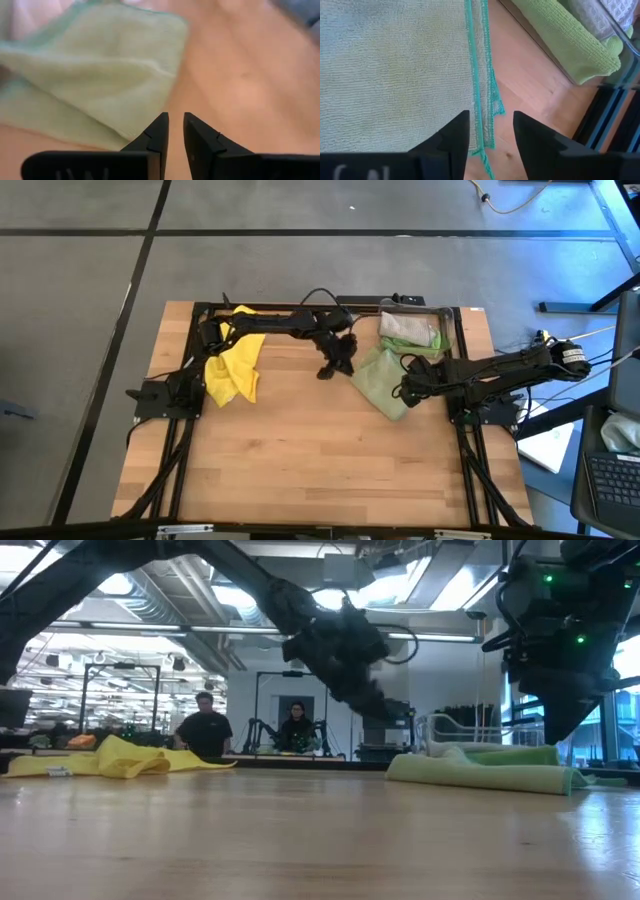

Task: Fold microfiber towels
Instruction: Put the light green cloth into the transparent bin

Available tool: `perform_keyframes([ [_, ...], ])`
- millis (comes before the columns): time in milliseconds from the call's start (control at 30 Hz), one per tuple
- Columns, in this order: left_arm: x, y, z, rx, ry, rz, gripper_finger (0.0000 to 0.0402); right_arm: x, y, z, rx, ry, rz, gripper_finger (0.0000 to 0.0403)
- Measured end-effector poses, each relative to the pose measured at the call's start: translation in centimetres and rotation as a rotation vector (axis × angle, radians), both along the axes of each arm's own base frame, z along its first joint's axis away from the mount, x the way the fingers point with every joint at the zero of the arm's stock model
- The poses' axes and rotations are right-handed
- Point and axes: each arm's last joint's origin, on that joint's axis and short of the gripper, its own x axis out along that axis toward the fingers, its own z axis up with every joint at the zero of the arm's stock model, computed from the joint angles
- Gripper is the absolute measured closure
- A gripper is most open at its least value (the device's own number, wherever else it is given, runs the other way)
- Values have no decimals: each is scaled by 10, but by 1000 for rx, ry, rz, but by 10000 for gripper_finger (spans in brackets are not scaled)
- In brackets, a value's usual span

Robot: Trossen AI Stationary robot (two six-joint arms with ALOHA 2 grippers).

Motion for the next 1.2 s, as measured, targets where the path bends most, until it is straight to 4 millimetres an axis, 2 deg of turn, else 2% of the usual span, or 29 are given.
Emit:
perform_keyframes([
  [67, -6, 11, 3, -104, 38, 68, 346, 0, 0, 0, -8, -3, -2, 248],
  [233, -26, 45, 1, -207, 105, 196, 308, 7, 1, 2, -74, -76, 15, 248],
  [333, -24, 50, -2, -251, 97, 221, 272, 15, 3, 4, -124, -142, 64, 248],
  [433, -16, 41, -10, -272, 103, 226, 234, 20, 6, 6, -193, -191, 100, 247],
  [633, 8, 4, -9, -264, 85, 209, 186, 20, 14, 3, -415, -252, 128, 247],
  [833, 18, -7, -9, -139, 106, 398, 173, 19, 27, 4, -577, -309, 164, 247],
  [1033, 20, -10, -10, -142, 127, 480, 172, 20, 40, 9, -683, -390, 195, 247],
  [1200, 29, -21, -26, -132, 143, 497, 172, 20, 50, 12, -729, -429, 237, 248],
])
